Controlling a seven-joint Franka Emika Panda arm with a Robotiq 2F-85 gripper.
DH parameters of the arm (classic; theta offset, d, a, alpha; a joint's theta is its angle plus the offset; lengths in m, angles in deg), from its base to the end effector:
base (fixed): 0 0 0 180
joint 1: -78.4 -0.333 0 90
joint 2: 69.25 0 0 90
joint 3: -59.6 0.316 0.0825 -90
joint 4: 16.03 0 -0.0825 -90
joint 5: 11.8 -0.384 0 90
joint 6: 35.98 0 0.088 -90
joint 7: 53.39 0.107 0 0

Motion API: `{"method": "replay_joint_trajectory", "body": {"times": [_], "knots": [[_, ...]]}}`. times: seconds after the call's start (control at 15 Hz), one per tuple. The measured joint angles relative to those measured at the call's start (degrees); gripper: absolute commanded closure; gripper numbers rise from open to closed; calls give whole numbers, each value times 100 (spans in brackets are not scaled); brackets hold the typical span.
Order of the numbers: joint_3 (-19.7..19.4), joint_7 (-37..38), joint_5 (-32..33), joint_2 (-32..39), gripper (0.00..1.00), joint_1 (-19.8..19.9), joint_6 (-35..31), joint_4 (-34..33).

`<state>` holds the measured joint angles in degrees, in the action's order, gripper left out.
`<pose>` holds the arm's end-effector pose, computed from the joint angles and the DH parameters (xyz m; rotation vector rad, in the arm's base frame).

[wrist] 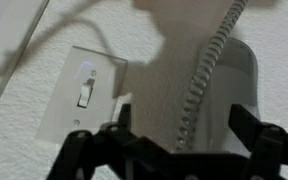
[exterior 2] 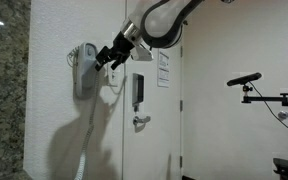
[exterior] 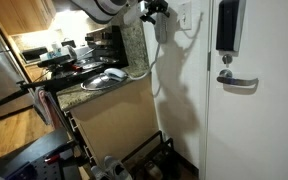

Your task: Hang up the telephone cord on the handset

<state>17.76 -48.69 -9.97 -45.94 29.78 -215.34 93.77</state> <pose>0.6546 0.1379 0.4380 2.6631 0.3216 1.3294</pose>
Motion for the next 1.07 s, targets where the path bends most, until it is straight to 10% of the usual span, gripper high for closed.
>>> {"method": "replay_joint_trajectory", "body": {"times": [0.73, 1.07], "knots": [[-25, -241, 277, 61, 0, -152, 1070, 162], [316, 193, 1789, -69, 0, 198, 1410, 298]]}}
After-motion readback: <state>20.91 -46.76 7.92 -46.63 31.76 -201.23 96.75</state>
